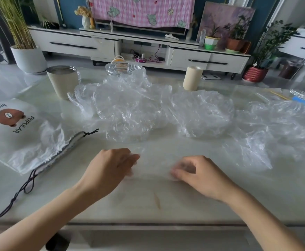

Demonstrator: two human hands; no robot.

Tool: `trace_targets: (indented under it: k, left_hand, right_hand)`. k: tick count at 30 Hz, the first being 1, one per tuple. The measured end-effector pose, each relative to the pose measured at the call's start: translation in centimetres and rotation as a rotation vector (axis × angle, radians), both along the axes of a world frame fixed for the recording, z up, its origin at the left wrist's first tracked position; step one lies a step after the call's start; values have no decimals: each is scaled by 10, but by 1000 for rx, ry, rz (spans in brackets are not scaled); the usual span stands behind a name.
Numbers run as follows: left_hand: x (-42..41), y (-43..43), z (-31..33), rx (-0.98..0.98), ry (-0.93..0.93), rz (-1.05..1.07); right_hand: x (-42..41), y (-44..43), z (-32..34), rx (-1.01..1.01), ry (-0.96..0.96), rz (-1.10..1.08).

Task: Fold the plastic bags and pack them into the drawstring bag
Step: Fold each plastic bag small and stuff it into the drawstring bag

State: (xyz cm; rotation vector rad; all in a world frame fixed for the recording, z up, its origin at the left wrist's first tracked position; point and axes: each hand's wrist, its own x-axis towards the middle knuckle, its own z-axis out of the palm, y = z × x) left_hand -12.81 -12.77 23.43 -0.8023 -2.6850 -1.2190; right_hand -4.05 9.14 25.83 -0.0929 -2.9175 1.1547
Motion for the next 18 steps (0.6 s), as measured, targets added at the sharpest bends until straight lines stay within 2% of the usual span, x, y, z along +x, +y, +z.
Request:
trace_targets:
  k: [4,6,9,13,15,18]
  left_hand:
    - [4,13,2,-197,104,180]
    - [8,18,3,-281,145,226]
    - [8,21,0,-468,251,286]
    - [0,13,-12,-453,465,195]
    - [-2,13,-10,-393,355,178]
    - [-4,15,1,-89,-13,162]
  right_hand:
    - [-12,-8,-8,107,36,-207]
    - [-15,-16,-11,259,60,-311]
    - [-15,-21,-14,488,140,-347]
    - [-17,-12,-23,597,251,-400]
    - [-15,-2,-29,637,290,-405]
    - [-12,10,-27,744,252,-421]
